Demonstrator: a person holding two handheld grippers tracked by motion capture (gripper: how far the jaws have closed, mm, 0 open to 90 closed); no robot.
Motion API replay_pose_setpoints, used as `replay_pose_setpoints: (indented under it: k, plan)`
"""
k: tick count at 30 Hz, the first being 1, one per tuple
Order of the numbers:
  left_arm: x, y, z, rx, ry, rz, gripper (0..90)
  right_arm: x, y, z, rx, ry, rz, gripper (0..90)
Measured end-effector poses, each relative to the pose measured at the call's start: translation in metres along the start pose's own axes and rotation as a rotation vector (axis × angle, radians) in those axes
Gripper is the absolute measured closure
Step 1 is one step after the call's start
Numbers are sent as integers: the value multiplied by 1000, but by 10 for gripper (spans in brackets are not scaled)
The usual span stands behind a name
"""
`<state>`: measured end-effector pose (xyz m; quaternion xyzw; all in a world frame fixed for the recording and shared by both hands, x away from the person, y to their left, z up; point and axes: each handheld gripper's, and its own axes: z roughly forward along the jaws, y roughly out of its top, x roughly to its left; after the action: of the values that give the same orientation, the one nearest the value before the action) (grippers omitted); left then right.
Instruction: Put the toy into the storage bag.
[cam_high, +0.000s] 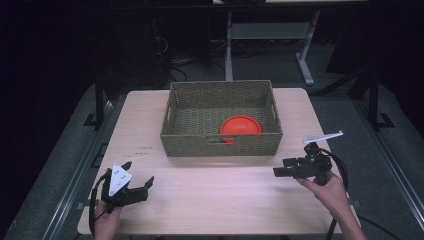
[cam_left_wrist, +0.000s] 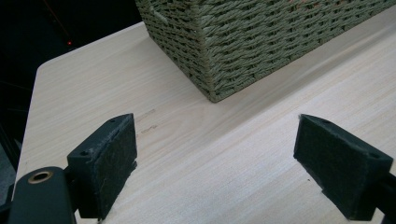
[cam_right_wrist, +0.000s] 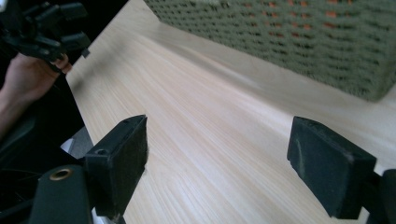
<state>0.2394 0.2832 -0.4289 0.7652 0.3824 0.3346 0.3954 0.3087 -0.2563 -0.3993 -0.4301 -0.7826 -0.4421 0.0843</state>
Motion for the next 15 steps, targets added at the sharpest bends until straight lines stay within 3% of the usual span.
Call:
replay_pose_setpoints:
  k: [15]
  plan:
    - [-1,0,0,0,-2,1,128,-13,-31,-3,-2,-19,40,187]
